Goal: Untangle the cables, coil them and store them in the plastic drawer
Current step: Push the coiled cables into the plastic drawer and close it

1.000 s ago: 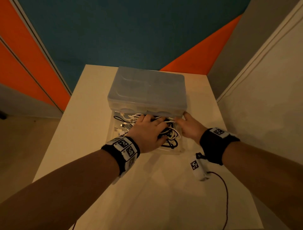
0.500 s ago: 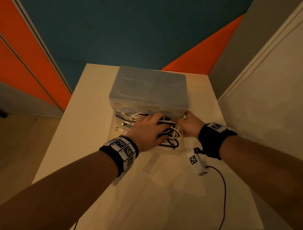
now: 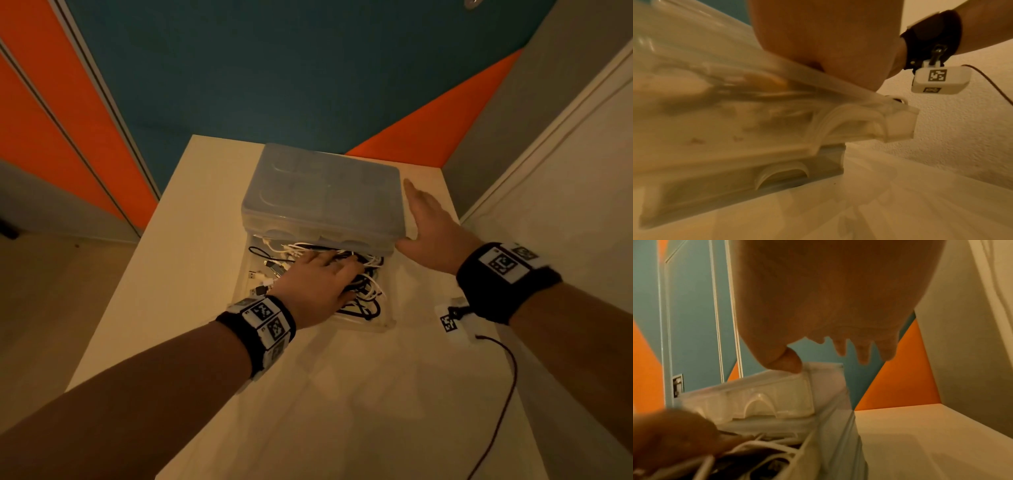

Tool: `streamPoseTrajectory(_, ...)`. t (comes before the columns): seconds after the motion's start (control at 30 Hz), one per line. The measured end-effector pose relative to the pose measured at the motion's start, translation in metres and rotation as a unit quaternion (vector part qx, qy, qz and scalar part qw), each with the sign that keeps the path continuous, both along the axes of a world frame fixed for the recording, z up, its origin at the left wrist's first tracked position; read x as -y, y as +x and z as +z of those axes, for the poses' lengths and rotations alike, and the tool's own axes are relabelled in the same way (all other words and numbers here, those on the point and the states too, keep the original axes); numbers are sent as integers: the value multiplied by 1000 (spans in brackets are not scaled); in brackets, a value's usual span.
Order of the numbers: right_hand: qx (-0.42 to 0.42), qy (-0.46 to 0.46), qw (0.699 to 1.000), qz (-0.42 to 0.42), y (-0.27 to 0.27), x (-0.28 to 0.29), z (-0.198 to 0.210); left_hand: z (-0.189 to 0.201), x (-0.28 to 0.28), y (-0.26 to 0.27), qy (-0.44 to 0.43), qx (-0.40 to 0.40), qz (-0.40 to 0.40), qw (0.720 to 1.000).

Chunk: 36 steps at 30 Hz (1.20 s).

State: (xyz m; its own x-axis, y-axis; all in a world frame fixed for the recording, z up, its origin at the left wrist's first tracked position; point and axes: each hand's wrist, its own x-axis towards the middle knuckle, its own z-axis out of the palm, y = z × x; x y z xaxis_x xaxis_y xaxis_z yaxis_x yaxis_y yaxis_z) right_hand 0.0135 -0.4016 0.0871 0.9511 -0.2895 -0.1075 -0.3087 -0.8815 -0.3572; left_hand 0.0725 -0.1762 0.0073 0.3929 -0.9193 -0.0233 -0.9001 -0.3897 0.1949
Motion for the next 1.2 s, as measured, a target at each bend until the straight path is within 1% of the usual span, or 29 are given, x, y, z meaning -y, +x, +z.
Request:
streamPoseTrajectory(0.07,-22,-2,999,49,2,-6,2,-1,0,1,20,-3,-2,1000)
streamPoseTrajectory(0.13,-62,-52,991,110,9,-14,4,-2,1,1,30,-3,-7,1000)
streamPoseTrajectory(0.2,-79,-98,983,133,20,-22,3,-3,0,2,27,2,-19,999)
streamPoseTrajectory(0.3,-91,-109,982,123,35,-28,-5,-3,-7,4,36,-3,-46,998)
streamPoseTrajectory(0.43,-106,-124,979,122,39,-29,-7,3,-12,4,101,-15,-68,992)
streamPoseTrajectory(0.5,-112,-136,976,128,41,-28,-4,5,-11,5,132,-2,-74,988)
streamPoseTrajectory(0.53,-112,-140,975,131,42,-27,-2,4,-10,5,134,9,-76,988)
streamPoseTrajectory(0.7,-107,-145,973,144,44,-21,-3,0,-7,8,115,36,-73,990)
streamPoseTrajectory(0.77,-109,-142,973,148,44,-20,-3,4,-4,7,108,60,-58,991)
streamPoseTrajectory(0.83,-105,-142,973,151,45,-19,-4,8,-2,5,100,102,-49,989)
streamPoseTrajectory(0.9,-104,-144,972,154,44,-20,-4,8,-4,3,85,117,-49,988)
streamPoseTrajectory(0.97,-102,-147,971,156,43,-20,-3,7,-6,5,70,118,-60,989)
streamPoseTrajectory(1.03,-100,-141,973,154,42,-21,-1,6,-3,6,73,120,-65,988)
streamPoseTrajectory(1.13,-97,-130,976,147,41,-23,-2,6,-6,-1,69,103,-43,991)
streamPoseTrajectory(1.2,-95,-129,976,146,42,-23,-3,5,-16,0,72,71,-19,995)
